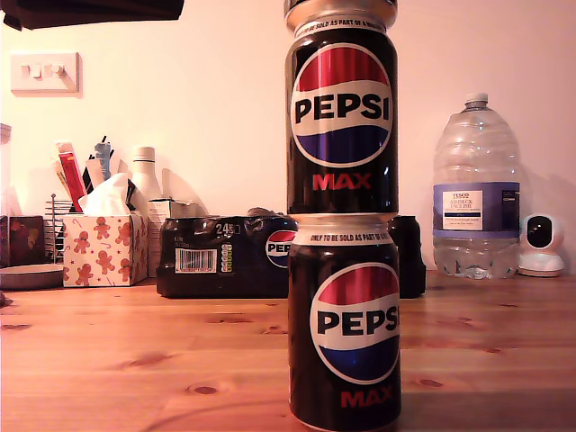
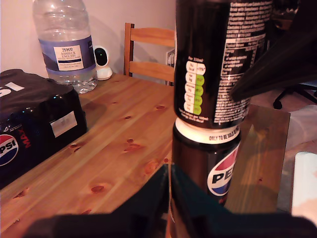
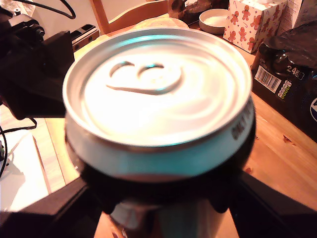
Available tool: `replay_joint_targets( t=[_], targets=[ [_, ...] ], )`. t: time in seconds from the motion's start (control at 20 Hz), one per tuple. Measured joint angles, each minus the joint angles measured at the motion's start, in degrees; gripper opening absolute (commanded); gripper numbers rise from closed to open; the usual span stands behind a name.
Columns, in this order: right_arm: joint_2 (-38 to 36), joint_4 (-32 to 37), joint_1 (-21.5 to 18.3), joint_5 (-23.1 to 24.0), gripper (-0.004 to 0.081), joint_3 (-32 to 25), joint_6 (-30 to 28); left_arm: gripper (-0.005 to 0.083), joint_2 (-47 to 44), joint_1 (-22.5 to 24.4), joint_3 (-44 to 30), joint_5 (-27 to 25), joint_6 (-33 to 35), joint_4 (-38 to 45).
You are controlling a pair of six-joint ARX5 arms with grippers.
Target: Stack up the Pepsi cans on top of each other
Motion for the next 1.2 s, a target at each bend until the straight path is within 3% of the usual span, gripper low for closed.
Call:
replay_joint_targets(
  t=[0.45,0.6,0.65,1.2],
  targets=[
    [0.00,0.00,0.00,0.00,0.0217,0.02,0.20,-0.0019,0.00,0.00,0.00,0.00,0.20,0.00],
    [0.00,0.00,0.04,0.04,0.0576,0.02,0.48,-0.0019,0.00,0.00,0.00,0.00,0.20,0.00],
    [0.00,0.00,0.04,0.07,0.0635,0.02,0.90,-0.0019,0.00,0.00,0.00,0.00,0.20,0.00],
    [0.00,0.07,0.04,0.20,0.0648,0.02,1.33,-0.0019,0.00,0.00,0.00,-0.02,0.20,0.00]
  ],
)
